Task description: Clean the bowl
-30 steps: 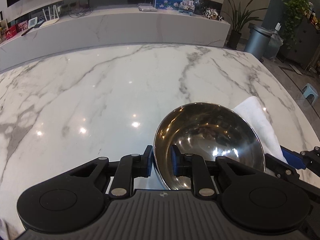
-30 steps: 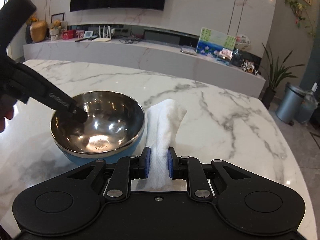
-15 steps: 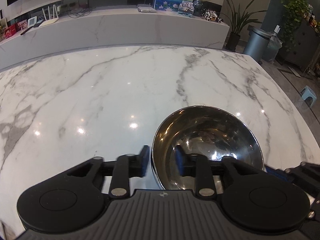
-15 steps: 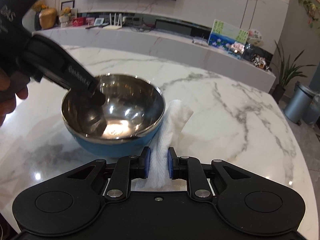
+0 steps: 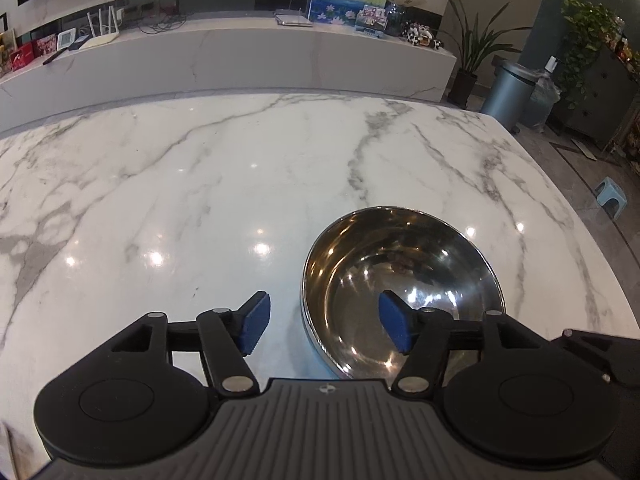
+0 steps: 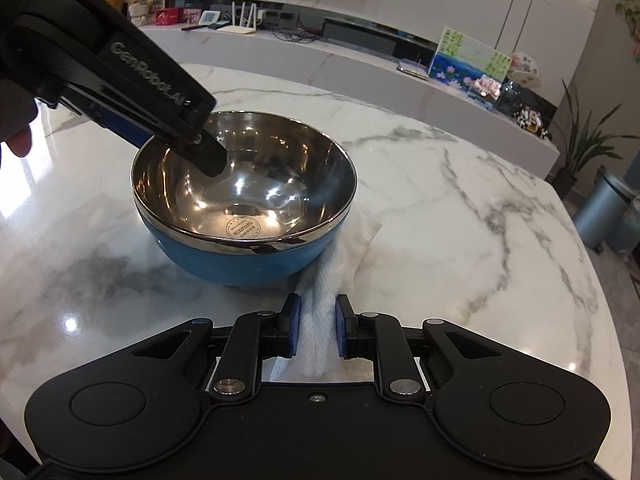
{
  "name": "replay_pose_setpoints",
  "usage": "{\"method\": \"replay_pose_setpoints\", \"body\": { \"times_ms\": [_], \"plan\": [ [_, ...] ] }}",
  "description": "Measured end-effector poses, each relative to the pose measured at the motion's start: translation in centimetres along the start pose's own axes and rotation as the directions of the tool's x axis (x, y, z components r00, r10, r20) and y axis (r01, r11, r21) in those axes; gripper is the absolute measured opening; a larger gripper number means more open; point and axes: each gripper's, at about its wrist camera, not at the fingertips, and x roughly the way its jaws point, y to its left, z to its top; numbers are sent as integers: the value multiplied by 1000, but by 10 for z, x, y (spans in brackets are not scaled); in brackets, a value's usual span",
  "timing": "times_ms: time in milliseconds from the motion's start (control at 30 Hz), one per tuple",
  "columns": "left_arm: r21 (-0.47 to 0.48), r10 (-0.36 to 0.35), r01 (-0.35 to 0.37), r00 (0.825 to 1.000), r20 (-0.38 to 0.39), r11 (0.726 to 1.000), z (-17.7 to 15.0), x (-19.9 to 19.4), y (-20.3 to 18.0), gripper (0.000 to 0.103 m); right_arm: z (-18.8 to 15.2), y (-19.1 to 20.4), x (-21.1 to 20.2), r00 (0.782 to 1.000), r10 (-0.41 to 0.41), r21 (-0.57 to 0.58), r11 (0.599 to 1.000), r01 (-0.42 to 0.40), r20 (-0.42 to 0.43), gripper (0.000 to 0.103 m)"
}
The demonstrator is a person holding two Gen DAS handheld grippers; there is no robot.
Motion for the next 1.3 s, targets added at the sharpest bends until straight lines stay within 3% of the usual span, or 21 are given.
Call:
{"method": "replay_pose_setpoints", "body": {
  "times_ms": [400,767,1300],
  "plan": [
    [49,21,-20,1000,-11,999,-1,1,-3,21,7,-19,-17,995,-57,71,996,51,81,16],
    [56,20,-24,998,67,998,9,10,-5,16,11,-27,-27,990,-69,91,994,57,124,16],
    [48,30,-33,997,73,998,7,9,-5,16,6,-4,-15,999,-2,34,999,0,46,16]
  ]
}}
